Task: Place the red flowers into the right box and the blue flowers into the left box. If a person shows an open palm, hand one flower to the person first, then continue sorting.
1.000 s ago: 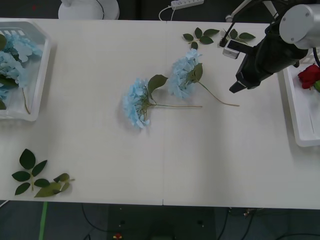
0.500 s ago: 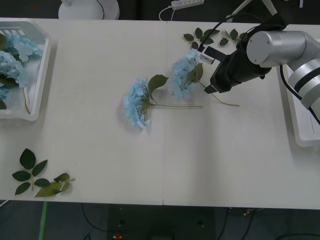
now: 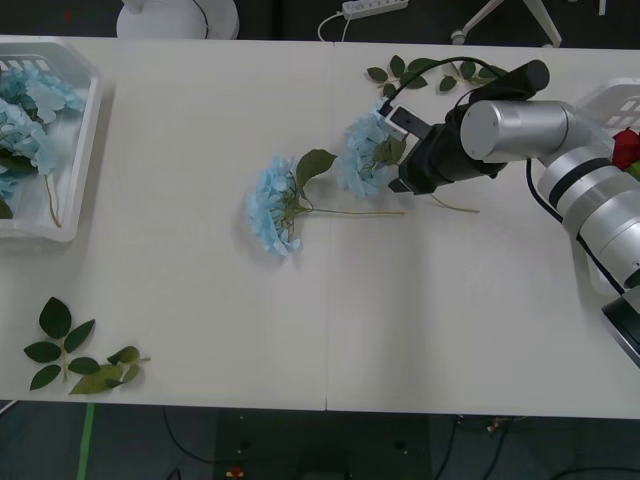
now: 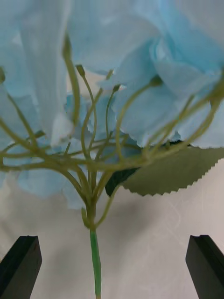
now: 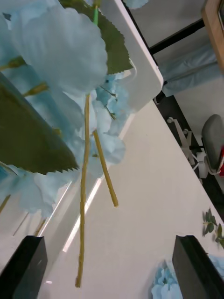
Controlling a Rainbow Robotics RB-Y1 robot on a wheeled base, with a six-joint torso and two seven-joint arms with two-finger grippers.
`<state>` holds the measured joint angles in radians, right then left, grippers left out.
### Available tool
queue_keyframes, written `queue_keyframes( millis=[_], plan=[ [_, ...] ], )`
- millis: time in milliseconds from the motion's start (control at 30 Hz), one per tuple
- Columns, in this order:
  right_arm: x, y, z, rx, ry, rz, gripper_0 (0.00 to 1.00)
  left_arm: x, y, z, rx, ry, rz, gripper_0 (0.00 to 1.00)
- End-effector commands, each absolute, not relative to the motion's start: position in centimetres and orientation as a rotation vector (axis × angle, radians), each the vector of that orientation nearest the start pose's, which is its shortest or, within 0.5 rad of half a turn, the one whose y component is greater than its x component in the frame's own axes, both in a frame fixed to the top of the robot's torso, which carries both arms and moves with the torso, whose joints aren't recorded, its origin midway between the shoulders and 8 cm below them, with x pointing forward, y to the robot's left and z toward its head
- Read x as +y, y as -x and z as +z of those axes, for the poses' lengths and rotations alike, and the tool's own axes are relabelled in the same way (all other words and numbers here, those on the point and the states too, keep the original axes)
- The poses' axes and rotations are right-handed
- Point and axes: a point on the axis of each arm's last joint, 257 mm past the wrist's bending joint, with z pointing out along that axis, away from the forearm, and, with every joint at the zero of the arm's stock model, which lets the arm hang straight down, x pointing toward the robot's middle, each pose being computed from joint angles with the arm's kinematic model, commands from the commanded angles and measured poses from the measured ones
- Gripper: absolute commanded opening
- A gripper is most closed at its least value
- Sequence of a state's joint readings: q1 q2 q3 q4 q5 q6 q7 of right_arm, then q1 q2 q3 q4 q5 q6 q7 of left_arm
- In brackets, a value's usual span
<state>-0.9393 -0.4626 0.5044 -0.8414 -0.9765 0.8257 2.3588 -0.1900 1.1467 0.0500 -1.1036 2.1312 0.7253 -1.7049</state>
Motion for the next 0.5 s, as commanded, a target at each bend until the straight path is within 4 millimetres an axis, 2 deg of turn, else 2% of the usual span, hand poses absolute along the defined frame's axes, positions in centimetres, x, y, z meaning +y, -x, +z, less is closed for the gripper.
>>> queue_keyframes(
  millis=[33, 200, 233, 400, 500],
  plan=[
    [-12.0, -64.4, -26.2, 2.054, 1.17, -0.005, 0.91, 51.5, -50.0, -8.3, 1.892, 0.547, -0.787, 1.0],
    [-11.8, -64.6, -27.7, 2.068, 1.134, -0.002, 0.91, 47.5, -48.1, -8.1, 1.913, 0.469, -0.856, 1.0],
    [-11.8, -64.6, -28.1, 2.071, 1.123, -0.003, 0.91, 45.9, -47.5, -8.2, 1.923, 0.443, -0.901, 1.0],
    [-10.7, -64.8, -28.6, 2.039, 1.126, -0.02, 0.91, 40.8, -45.2, -8.8, 1.965, 0.358, -1.063, 1.0],
    [-10.4, -64.7, -28.8, 2.039, 1.124, -0.014, 0.91, 40.0, -43.6, -9.7, 2.019, 0.288, -1.04, 1.0]
  ],
)
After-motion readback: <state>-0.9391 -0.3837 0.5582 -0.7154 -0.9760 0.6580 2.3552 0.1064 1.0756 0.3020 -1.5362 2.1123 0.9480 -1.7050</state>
